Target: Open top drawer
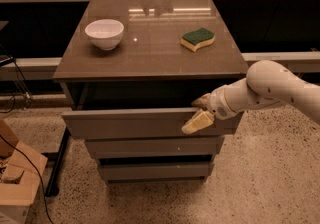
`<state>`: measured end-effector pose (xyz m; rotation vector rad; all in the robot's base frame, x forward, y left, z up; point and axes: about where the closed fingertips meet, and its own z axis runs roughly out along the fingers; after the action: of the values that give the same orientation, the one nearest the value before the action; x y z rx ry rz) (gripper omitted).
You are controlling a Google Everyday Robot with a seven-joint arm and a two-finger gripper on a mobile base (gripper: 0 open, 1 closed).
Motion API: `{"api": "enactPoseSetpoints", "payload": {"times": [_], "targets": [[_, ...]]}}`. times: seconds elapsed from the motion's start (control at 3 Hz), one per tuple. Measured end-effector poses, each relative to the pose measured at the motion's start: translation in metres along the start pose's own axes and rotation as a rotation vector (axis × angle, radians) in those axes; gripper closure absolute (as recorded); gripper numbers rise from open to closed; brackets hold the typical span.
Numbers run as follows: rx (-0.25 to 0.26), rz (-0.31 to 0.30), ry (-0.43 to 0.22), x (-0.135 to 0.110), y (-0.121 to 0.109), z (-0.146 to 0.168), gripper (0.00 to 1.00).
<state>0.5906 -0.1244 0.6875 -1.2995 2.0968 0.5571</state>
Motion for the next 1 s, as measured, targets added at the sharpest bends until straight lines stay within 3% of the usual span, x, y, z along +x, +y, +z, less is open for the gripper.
{"api": "enactPoseSetpoints", "payload": {"times": [0.33,0.67,1.0], "targets": [[0.000,0.000,0.001,0.000,0.000,0.000,0.00],[-0.006,-0.004,0.101,0.023,0.020,-0.013,0.00],[-0.029,0.004,0.139,0.043,0.028,-0.021,0.00]]}}
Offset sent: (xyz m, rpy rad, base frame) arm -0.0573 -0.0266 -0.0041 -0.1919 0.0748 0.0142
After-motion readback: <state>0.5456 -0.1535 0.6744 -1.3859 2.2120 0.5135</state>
